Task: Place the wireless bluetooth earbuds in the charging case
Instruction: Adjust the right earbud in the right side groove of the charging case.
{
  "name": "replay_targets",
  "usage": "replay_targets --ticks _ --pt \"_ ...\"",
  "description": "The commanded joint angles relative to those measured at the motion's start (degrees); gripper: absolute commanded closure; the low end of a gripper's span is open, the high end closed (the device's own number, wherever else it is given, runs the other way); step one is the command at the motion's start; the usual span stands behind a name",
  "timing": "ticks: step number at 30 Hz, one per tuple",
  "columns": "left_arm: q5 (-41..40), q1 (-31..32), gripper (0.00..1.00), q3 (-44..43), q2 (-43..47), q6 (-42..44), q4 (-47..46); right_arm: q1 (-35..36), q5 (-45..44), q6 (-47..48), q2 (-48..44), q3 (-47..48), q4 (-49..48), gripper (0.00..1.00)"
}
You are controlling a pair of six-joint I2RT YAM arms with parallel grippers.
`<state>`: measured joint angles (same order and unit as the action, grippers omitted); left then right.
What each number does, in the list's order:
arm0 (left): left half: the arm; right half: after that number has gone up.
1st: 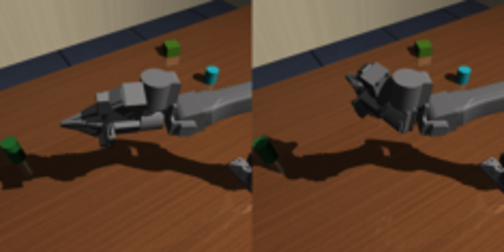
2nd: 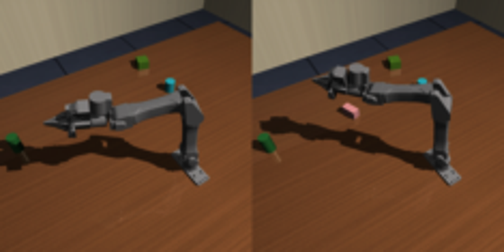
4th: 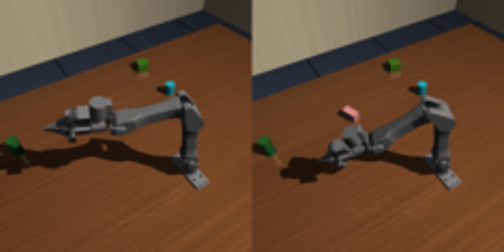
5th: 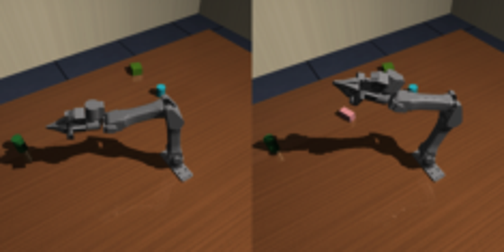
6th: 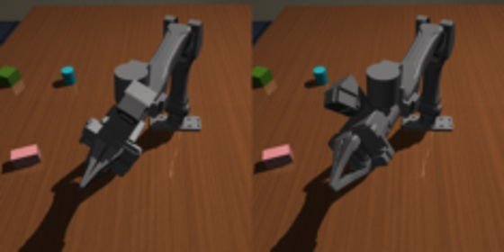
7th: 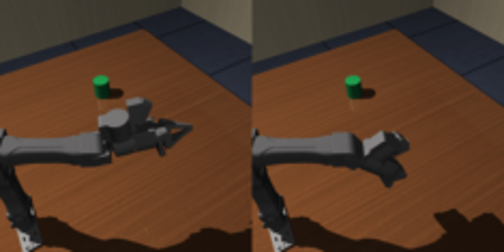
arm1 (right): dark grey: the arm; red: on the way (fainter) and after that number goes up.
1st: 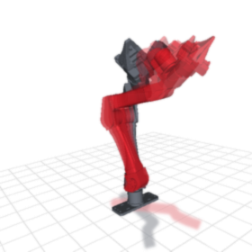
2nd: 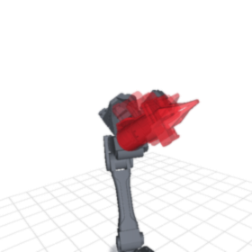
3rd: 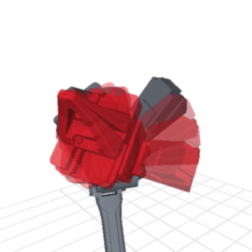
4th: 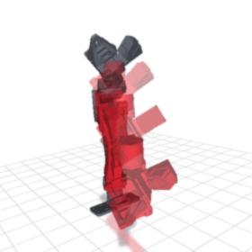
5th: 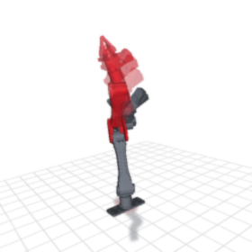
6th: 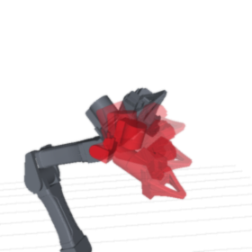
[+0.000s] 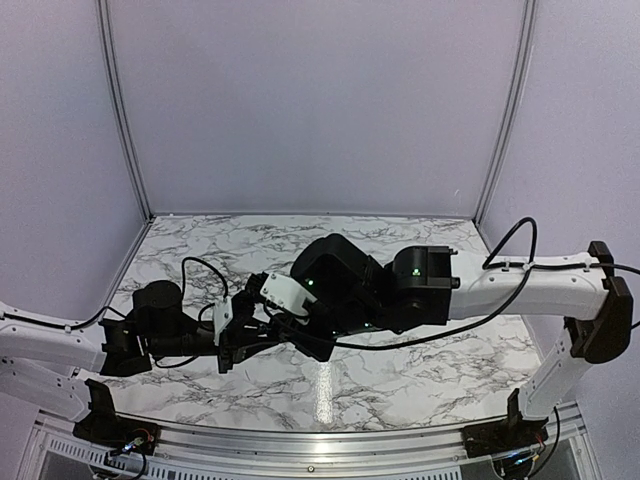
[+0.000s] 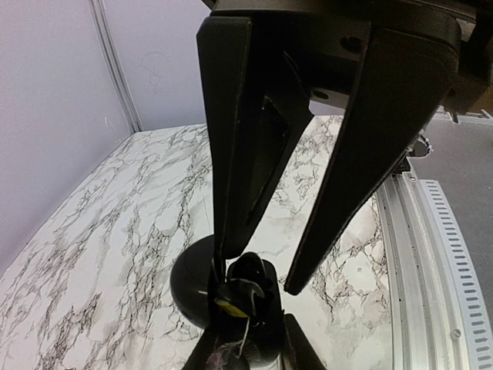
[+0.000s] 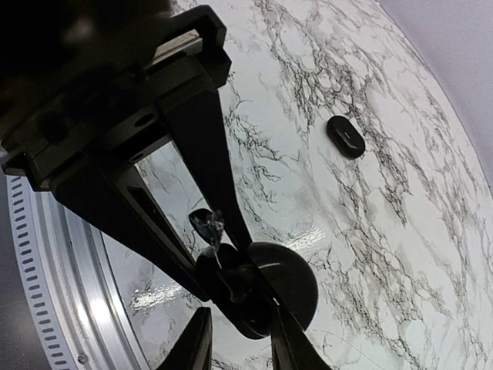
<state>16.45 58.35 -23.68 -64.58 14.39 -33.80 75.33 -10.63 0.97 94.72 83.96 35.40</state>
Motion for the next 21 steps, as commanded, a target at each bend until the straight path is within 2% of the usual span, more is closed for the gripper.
replay_targets --ticks 1,12,21 --pt "0.52 0.10 1.00 -1.81 0.15 0.45 -2.81 -0.22 -2.95 -0.71 0.91 3.92 2.15 0.72" --pt "0.16 0.10 1.00 -1.81 -0.21 0.54 -2.83 -0.18 -1.75 -0.36 2.98 5.91 2.27 0.71" --pt "0.04 0.10 1.00 -1.59 0.18 0.47 -2.77 -0.18 -1.07 -0.17 4.06 5.87 2.15 0.75"
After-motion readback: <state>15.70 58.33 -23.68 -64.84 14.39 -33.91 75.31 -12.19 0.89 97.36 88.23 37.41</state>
